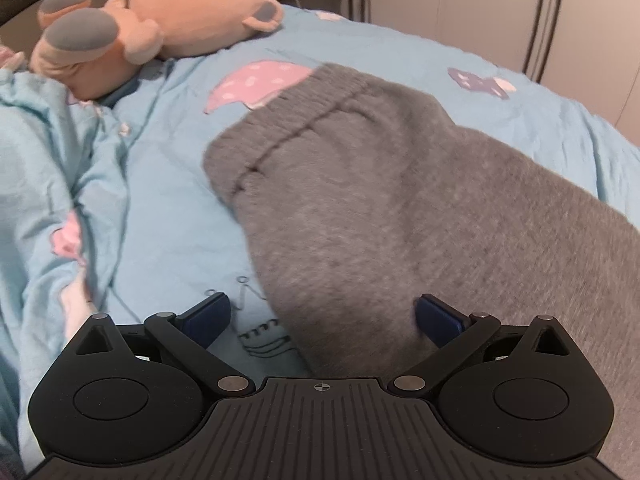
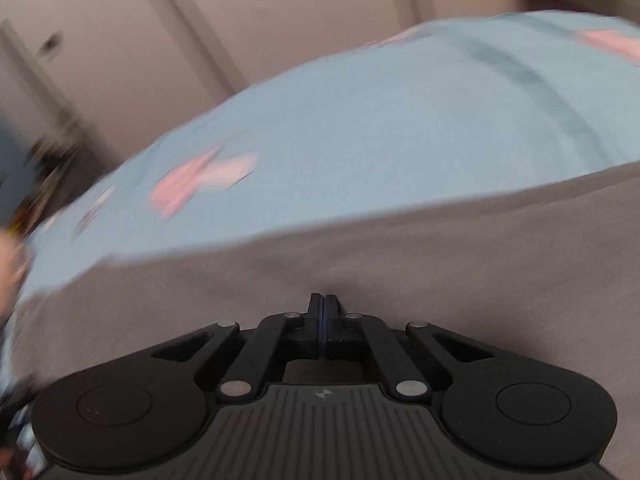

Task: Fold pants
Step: 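Lower the right tool to the edge of the folded grey sweatpants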

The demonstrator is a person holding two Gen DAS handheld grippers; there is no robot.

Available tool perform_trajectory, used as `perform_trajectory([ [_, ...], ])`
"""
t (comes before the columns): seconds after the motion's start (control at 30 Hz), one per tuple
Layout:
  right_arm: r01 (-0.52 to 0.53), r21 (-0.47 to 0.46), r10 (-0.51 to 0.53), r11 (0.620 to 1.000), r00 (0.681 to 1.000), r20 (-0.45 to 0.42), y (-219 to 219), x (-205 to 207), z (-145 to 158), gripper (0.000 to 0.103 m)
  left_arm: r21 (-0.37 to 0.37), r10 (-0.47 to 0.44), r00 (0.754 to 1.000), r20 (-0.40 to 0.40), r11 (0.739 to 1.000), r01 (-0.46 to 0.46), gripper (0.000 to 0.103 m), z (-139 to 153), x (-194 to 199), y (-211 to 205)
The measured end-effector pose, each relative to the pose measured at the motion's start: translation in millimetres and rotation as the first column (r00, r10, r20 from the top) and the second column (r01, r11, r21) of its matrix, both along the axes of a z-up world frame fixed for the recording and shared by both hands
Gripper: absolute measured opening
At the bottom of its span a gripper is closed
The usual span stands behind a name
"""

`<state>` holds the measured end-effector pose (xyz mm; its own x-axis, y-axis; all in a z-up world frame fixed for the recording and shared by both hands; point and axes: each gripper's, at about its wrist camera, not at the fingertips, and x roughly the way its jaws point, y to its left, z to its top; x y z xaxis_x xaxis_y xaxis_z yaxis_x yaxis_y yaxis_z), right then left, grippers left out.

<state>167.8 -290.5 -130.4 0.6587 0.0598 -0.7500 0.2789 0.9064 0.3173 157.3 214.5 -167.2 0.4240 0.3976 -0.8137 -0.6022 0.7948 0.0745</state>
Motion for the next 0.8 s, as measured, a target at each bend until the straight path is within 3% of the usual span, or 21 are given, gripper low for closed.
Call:
perform_trajectory([
  [0.07, 0.109, -0.019, -0.109, 0.994, 0.994, 0.034, -18.5, -8.5, 13.9, 0.007, 0.000, 0.018, 0.999, 0.032, 1.000, -0.018, 0.103, 7.1, -7.4, 2.5],
  [0.13, 0.155, -0.018, -0.152, 0.988, 0.984, 0.090, -35.3, -25.7, 25.3, 0.035, 0.003, 0.040, 0.998, 0.057, 0.999, -0.040, 0.103, 12.9, -13.1, 3.8],
  [0.2, 0.192, -0.013, -0.190, 0.981, 0.977, 0.094, -59.3, -51.1, 27.7, 0.048, 0.010, 0.036, 0.997, 0.062, 0.999, -0.037, 0.103, 16.5, -13.3, 1.9],
  [0.27, 0.190, 0.031, -0.191, 0.981, 0.980, 0.053, -87.0, -73.3, 19.6, 0.048, 0.032, 0.019, 0.998, 0.057, 0.999, -0.021, 0.103, 19.1, -11.8, -2.6],
  [0.37, 0.161, 0.168, -0.166, 0.972, 0.986, 0.013, -130.6, -108.1, -3.8, 0.049, 0.061, -0.010, 0.999, 0.049, 0.998, 0.007, 0.103, 22.9, -9.7, -11.1],
  [0.43, 0.126, 0.204, -0.139, 0.971, 0.989, 0.050, -152.4, -127.5, -12.6, 0.041, 0.075, -0.014, 0.999, 0.049, 0.997, 0.010, 0.103, 27.0, -10.6, -13.3],
  [0.5, 0.251, 0.003, -0.250, 0.968, 0.965, 0.074, -175.8, -144.1, -2.9, 0.042, 0.077, -0.008, 0.998, 0.054, 0.997, 0.004, 0.103, 31.8, -13.6, -14.0],
  [0.57, 0.373, -0.156, -0.362, 0.914, 0.927, 0.095, -196.1, -156.7, 0.8, 0.046, 0.076, 0.001, 0.998, 0.060, 0.997, -0.006, 0.103, 36.9, -16.8, -14.7],
  [0.63, 0.387, -0.165, -0.376, 0.907, 0.922, 0.093, -211.3, -163.9, 0.9, 0.066, 0.092, 0.003, 0.998, 0.056, 0.996, -0.008, 0.103, 43.2, -19.7, -19.1],
  [0.7, 0.348, -0.194, -0.332, 0.917, 0.937, 0.108, -209.8, -165.8, 2.0, 0.070, 0.116, -0.014, 0.998, 0.060, 0.993, 0.007, 0.103, 50.1, -23.9, -25.8],
  [0.8, 0.287, -0.309, -0.263, 0.907, 0.957, 0.119, -197.6, -154.5, 2.2, 0.087, 0.140, -0.047, 0.996, 0.072, 0.990, 0.037, 0.103, 58.2, -28.8, -34.2],
])
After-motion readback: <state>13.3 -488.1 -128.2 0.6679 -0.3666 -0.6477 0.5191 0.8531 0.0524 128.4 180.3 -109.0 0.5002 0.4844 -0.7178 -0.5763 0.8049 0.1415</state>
